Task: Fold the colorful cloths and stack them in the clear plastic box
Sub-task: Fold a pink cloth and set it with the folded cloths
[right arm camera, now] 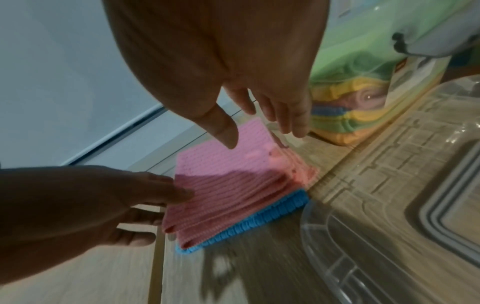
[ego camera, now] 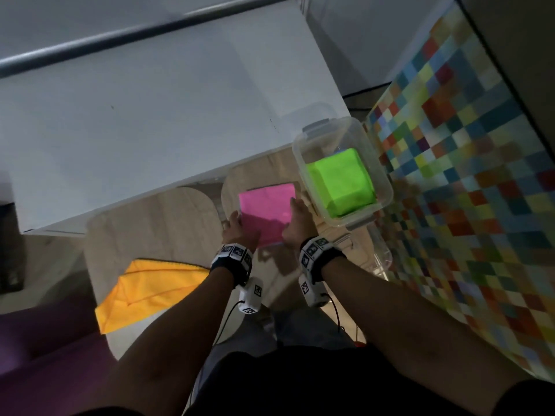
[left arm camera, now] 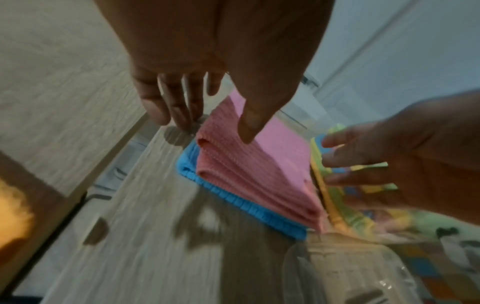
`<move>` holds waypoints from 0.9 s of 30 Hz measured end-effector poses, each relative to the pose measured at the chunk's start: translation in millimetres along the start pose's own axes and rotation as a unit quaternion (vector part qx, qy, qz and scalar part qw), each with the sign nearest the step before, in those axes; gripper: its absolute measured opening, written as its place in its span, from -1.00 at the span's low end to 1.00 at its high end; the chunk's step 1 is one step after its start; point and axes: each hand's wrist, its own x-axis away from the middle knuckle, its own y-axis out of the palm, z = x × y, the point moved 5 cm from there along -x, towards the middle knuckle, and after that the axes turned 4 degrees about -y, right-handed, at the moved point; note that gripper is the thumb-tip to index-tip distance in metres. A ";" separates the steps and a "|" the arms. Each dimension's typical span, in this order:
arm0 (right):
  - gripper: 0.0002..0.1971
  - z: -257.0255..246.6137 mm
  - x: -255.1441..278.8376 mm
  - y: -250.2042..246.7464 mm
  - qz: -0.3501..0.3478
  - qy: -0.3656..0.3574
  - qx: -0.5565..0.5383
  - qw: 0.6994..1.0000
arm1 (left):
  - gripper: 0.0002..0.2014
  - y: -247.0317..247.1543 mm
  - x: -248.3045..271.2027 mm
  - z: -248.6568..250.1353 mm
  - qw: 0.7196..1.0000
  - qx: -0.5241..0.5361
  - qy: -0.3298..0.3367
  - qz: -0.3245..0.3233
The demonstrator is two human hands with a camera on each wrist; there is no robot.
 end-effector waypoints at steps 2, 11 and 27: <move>-0.32 10.8 -7.4 10.8 -0.016 0.003 0.034 0.999 | -0.47 -3.9 1.8 4.0 0.998 -0.067 -0.005 0.017; -0.97 45.8 -20.1 24.9 0.011 -0.012 0.058 0.998 | -0.74 -10.3 5.3 14.5 0.998 -0.059 -0.010 0.004; -0.50 6.1 13.2 17.3 -0.102 -0.191 0.208 0.954 | -0.64 -19.4 -36.9 38.2 0.993 0.112 -0.031 0.004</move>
